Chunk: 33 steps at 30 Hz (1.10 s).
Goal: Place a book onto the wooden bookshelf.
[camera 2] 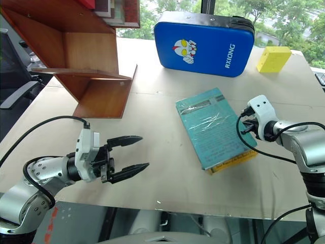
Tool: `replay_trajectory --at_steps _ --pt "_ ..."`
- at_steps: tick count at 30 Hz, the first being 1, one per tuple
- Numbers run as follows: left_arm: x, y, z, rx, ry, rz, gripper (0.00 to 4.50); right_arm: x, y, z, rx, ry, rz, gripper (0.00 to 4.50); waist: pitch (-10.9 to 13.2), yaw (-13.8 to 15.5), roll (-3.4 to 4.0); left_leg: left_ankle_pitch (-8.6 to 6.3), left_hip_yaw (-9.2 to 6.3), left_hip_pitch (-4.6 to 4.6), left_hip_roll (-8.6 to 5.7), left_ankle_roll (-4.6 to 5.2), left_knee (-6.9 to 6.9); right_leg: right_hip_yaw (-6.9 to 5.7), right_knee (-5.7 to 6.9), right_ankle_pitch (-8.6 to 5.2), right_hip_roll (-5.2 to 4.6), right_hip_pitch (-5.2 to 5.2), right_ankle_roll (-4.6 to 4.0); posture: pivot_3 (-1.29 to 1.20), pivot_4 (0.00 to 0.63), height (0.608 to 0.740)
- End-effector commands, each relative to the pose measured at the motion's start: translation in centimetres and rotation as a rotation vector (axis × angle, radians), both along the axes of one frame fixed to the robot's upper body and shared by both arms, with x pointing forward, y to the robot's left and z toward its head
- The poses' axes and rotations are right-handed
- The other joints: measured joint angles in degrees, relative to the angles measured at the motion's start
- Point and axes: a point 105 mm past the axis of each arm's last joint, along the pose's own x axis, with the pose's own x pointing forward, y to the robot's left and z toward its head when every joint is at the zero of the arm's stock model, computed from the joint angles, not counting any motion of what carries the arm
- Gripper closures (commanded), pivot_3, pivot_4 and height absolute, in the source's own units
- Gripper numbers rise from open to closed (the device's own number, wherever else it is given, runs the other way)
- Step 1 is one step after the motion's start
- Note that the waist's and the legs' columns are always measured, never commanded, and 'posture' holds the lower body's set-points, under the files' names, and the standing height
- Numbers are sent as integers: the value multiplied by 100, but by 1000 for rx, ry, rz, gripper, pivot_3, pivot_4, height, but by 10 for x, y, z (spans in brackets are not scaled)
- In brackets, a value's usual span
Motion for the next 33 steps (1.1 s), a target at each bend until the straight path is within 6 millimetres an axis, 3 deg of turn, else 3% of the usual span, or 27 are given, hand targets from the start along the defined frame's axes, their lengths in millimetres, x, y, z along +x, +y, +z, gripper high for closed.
replay_trajectory --at_steps 1,8,11,13,16,21,26,33 --pt "0 4 3 6 -41 1 0 -3 15 11 6 -46 43 4387 0 2 0 0 0 0 0 0 0 -1 0 0 0 0 0 0 150 740" --pt "0 7 -5 16 -20 11 0 -8 26 7 14 -67 45 4387 0 9 0 0 2 0 1 0 1 1 2 0 -1 -1 -1 0 150 740" --pt "8 8 -7 -6 10 72 0 -7 20 20 75 -206 44 4387 0 23 0 0 1 -1 0 0 1 0 1 0 -2 -1 -1 0 150 740" --pt "14 10 -9 -33 59 110 0 -17 13 31 118 -307 132 4387 0 50 0 0 0 -3 -1 0 1 0 0 0 -2 0 1 0 150 740" --pt "27 12 -15 -76 227 159 0 -55 -18 39 248 -304 208 4387 -1 88 -2 1 -11 -11 -10 2 2 -6 0 0 -4 2 6 0 150 740" --pt "48 15 -19 -179 573 184 0 -106 -37 37 214 -350 387 2243 -2 27 -3 1 -40 14 -5 1 6 -21 4 -2 10 33 7 0 150 740" --pt "78 11 -26 -312 866 202 0 -132 -36 42 248 -402 419 45 -2 -48 -5 1 -33 97 -3 -1 7 3 21 -16 29 93 26 0 150 740" --pt "113 -28 -47 -354 1078 185 0 -156 -20 42 255 -424 402 45 -3 -17 -16 0 -37 89 -10 -4 5 9 17 -3 40 89 2 0 150 740"
